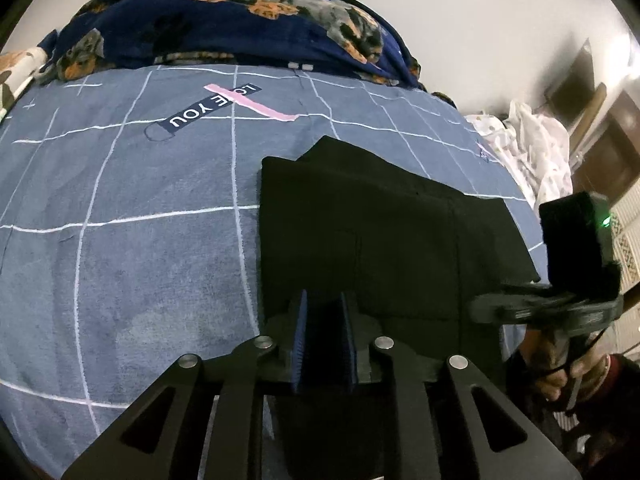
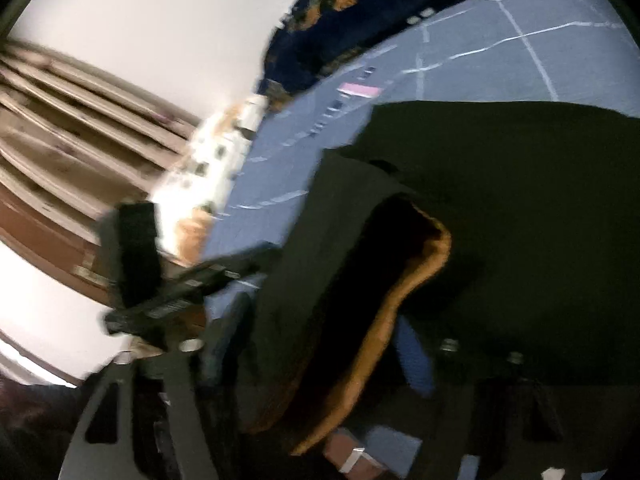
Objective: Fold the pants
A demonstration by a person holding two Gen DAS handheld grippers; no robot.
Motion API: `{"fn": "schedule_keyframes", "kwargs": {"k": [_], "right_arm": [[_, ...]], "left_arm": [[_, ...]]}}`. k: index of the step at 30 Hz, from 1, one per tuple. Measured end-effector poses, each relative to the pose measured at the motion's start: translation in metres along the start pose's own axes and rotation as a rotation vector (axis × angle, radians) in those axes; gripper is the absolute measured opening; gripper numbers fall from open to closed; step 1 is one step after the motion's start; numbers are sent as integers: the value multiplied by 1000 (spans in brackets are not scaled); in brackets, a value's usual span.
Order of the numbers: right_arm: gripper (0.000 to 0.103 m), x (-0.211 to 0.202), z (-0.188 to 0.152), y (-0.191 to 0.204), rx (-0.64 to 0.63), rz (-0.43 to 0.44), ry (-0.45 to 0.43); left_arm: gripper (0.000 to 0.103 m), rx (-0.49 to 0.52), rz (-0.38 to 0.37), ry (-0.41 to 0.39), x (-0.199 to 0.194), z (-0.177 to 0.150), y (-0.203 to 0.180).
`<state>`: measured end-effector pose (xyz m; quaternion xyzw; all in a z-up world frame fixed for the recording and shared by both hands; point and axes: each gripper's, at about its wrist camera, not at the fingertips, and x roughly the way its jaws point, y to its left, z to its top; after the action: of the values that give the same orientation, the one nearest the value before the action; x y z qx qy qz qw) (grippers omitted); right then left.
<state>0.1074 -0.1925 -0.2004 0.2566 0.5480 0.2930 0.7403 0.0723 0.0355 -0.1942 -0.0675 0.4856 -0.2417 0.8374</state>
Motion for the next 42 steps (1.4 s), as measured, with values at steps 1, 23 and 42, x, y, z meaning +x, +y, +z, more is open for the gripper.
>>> {"fn": "schedule_keyframes", "kwargs": {"k": [1,23,42], "right_arm": [[43,3,-2,-2,5,-23,6],[7,-172,34,-78,156,-98,-309],[7,-207,4,-175,336,-102,-384]], "left_arm": [[18,2,0,1,0,0,0],[53,117,-10,-19,-1,28,-66],[60,217,3,108,56,22,-113]]}}
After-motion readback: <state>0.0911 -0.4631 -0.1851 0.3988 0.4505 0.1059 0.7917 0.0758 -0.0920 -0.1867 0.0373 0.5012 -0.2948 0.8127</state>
